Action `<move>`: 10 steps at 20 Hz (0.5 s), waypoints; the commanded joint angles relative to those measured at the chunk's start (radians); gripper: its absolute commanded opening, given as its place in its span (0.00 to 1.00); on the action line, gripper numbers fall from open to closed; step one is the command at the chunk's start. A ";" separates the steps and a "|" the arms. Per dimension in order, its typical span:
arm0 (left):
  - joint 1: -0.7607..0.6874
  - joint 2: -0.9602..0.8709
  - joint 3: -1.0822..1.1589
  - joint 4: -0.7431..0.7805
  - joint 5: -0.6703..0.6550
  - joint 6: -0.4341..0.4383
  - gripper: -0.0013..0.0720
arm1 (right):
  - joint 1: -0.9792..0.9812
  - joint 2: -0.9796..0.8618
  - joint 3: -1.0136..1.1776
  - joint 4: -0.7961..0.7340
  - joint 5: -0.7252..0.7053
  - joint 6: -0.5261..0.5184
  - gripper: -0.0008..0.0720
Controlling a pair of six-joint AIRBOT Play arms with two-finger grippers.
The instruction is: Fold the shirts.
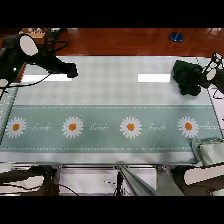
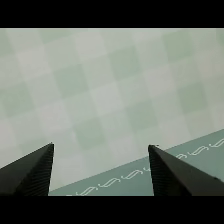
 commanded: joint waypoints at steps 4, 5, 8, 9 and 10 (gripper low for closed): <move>0.001 0.025 0.077 0.000 -0.078 0.000 0.99 | -0.002 0.245 0.001 0.043 -0.053 -0.127 0.05; 0.000 0.039 0.107 -0.001 -0.095 0.000 0.99 | -0.002 0.322 0.001 0.052 -0.040 -0.147 0.05; 0.000 0.111 0.208 -0.001 -0.142 0.000 0.99 | -0.002 0.552 0.001 0.140 -0.017 -0.224 0.05; 0.000 0.143 0.238 -0.001 -0.154 -0.001 0.99 | -0.002 0.628 0.001 0.196 -0.010 -0.253 0.05; 0.000 0.183 0.264 -0.001 -0.163 -0.001 0.99 | -0.002 0.692 0.001 0.261 0.003 -0.279 0.05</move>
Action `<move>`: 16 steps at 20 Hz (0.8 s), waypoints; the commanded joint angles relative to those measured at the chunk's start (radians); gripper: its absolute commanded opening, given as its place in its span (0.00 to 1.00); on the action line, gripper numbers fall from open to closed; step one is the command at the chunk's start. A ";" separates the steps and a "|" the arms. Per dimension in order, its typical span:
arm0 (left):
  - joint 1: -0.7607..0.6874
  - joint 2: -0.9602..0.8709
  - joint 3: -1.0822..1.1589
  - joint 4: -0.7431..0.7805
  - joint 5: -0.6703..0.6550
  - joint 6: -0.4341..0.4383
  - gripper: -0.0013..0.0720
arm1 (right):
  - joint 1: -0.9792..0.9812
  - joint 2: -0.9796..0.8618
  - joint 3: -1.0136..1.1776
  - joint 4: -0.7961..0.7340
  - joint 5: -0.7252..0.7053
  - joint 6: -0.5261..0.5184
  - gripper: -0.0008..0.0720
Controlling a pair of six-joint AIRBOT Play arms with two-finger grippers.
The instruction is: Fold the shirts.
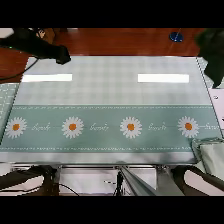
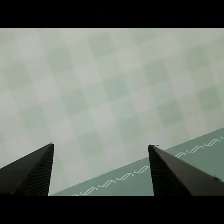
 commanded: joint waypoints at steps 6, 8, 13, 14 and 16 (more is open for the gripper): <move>0.000 0.322 0.101 -0.001 -0.095 -0.072 0.99 | 0.144 0.381 0.001 0.441 0.350 -0.241 0.05; 0.000 0.365 0.101 0.000 -0.147 -0.083 0.99 | 0.299 0.349 0.000 0.409 0.483 -0.242 0.05; 0.000 0.372 0.079 0.000 -0.277 -0.083 0.99 | 0.751 0.087 -0.003 0.148 0.550 -0.193 0.05; 0.000 0.372 0.059 0.000 -0.278 -0.083 0.99 | 0.811 0.015 -0.003 0.118 0.550 -0.179 0.05; 0.000 0.372 0.001 0.000 -0.280 -0.082 0.99 | 0.899 -0.134 -0.003 0.097 0.538 -0.179 0.05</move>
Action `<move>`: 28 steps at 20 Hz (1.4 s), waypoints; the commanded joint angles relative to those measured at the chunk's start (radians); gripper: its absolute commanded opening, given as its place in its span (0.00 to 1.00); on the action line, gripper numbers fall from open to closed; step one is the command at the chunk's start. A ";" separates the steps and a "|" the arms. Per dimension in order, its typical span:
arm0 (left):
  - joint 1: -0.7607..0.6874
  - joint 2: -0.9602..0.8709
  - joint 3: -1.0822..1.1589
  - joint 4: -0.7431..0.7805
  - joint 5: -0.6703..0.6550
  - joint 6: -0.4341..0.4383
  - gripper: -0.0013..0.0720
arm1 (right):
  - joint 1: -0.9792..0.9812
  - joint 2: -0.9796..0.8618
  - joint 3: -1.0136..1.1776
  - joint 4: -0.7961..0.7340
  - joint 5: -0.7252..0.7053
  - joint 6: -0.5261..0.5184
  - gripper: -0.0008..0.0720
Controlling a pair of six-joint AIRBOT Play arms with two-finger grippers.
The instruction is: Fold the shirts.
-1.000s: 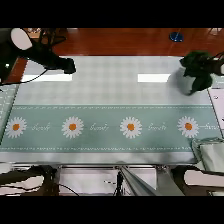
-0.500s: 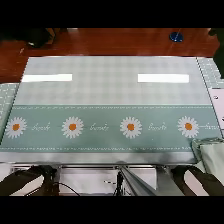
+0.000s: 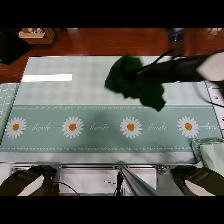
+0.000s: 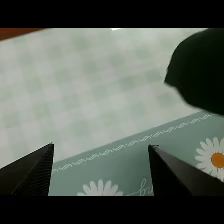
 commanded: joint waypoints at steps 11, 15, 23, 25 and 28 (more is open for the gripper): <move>0.000 0.006 -0.570 -0.145 0.070 0.103 0.99 | 0.039 -0.124 0.003 -0.180 0.101 0.056 0.77; 0.001 -0.011 -0.815 -0.292 0.254 0.166 0.99 | -0.219 -0.019 0.000 -0.315 0.275 0.005 0.76; 0.001 -0.352 -0.904 -0.582 0.407 0.270 0.99 | -0.599 -0.018 -0.107 -0.070 0.357 -0.113 0.76; 0.001 -0.445 -0.886 -0.625 0.408 0.294 0.99 | -0.618 -0.018 -0.137 -0.058 0.365 -0.125 0.76; 0.001 -0.546 -0.835 -0.697 0.432 0.349 0.99 | -0.616 -0.018 -0.169 -0.051 0.354 -0.129 0.74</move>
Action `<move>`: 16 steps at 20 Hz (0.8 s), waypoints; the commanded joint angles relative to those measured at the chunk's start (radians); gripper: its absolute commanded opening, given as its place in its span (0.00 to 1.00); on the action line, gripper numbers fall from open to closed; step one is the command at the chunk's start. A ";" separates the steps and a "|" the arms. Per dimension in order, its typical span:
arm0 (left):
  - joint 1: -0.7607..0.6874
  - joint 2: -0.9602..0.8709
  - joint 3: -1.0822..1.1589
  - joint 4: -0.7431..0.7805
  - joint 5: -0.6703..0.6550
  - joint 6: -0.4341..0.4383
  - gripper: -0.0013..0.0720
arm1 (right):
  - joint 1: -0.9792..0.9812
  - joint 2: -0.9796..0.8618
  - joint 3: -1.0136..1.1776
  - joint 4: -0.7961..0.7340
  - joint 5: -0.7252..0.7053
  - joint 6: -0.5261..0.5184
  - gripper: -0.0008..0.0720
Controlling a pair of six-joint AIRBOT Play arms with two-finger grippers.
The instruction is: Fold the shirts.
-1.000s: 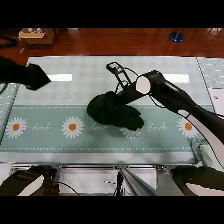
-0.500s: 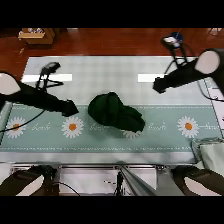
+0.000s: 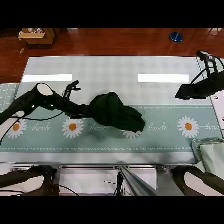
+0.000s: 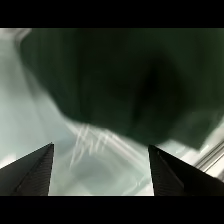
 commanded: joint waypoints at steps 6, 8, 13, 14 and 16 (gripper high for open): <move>0.001 -0.186 0.123 -0.092 0.129 0.030 0.06 | -0.023 0.001 -0.037 0.098 0.002 -0.016 0.74; 0.008 -0.184 0.134 -0.092 0.101 0.031 0.06 | -0.023 0.001 -0.038 0.124 0.002 -0.016 0.74; 0.071 -0.164 0.140 -0.092 -0.023 0.046 0.06 | -0.024 0.001 -0.212 0.301 -0.101 -0.078 0.75; 0.080 -0.154 0.140 -0.092 -0.033 0.046 0.06 | -0.020 0.001 -0.275 0.372 -0.132 -0.097 0.75; 0.092 -0.138 0.140 -0.092 -0.040 0.047 0.06 | 0.001 0.001 -0.397 0.470 -0.180 -0.131 0.75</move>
